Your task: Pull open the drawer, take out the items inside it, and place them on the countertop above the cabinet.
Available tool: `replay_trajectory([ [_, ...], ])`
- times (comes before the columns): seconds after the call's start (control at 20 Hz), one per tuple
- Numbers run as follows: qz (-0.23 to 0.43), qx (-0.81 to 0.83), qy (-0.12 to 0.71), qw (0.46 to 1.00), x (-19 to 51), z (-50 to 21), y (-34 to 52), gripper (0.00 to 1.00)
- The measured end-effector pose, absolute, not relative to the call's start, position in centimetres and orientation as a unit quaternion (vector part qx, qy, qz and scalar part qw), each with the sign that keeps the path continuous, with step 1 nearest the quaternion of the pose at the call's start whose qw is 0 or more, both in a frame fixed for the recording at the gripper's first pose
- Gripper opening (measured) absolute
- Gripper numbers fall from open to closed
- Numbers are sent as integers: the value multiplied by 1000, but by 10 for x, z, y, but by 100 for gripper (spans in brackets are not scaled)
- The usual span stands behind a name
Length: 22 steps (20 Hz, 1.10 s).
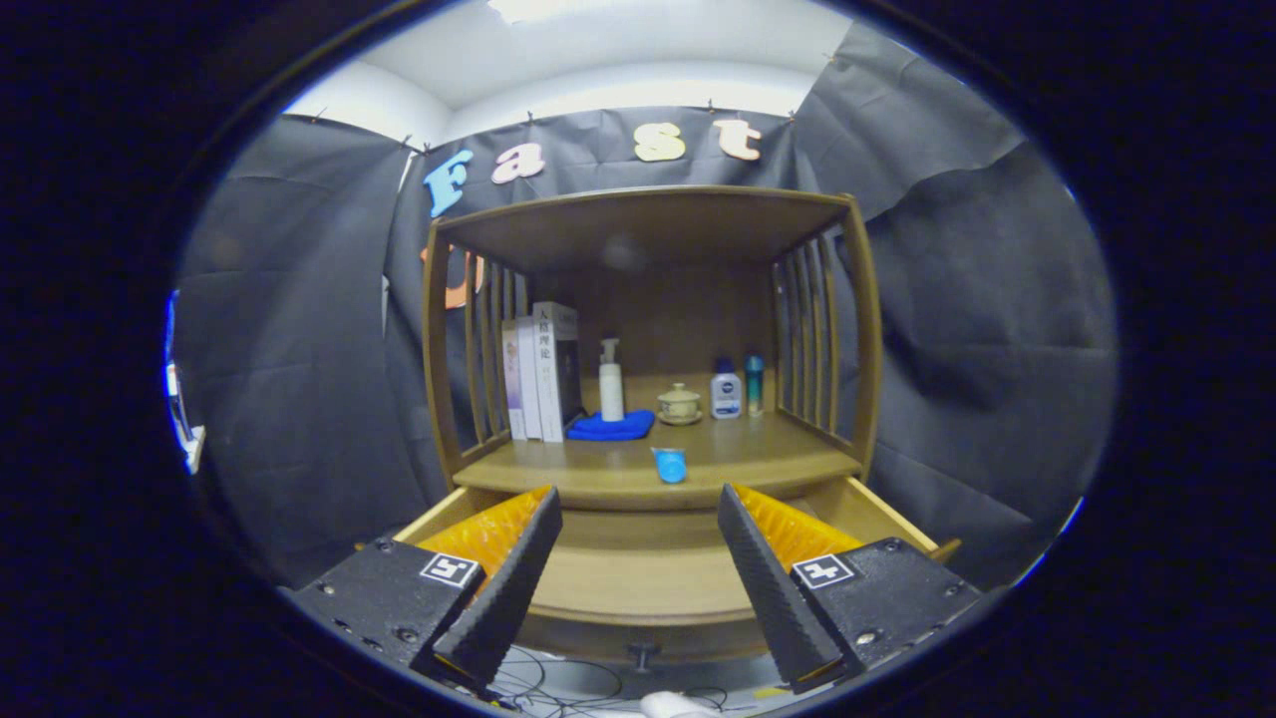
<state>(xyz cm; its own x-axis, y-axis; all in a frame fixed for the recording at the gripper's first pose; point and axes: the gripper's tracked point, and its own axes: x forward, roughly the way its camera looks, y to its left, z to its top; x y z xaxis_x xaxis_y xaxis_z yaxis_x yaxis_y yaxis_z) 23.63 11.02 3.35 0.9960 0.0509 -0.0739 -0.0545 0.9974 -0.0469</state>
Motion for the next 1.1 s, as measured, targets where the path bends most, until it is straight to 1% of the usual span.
replay_trajectory([
  [0.15,22,-33,39,998,213,3,100,99],
  [0.25,13,-42,55,998,202,-24,91,99],
  [0.4,2,-41,71,997,194,-57,89,99],
  [0.55,8,-42,93,995,198,-84,97,99],
  [1.1,-9,-37,110,993,239,-107,99,100],
])
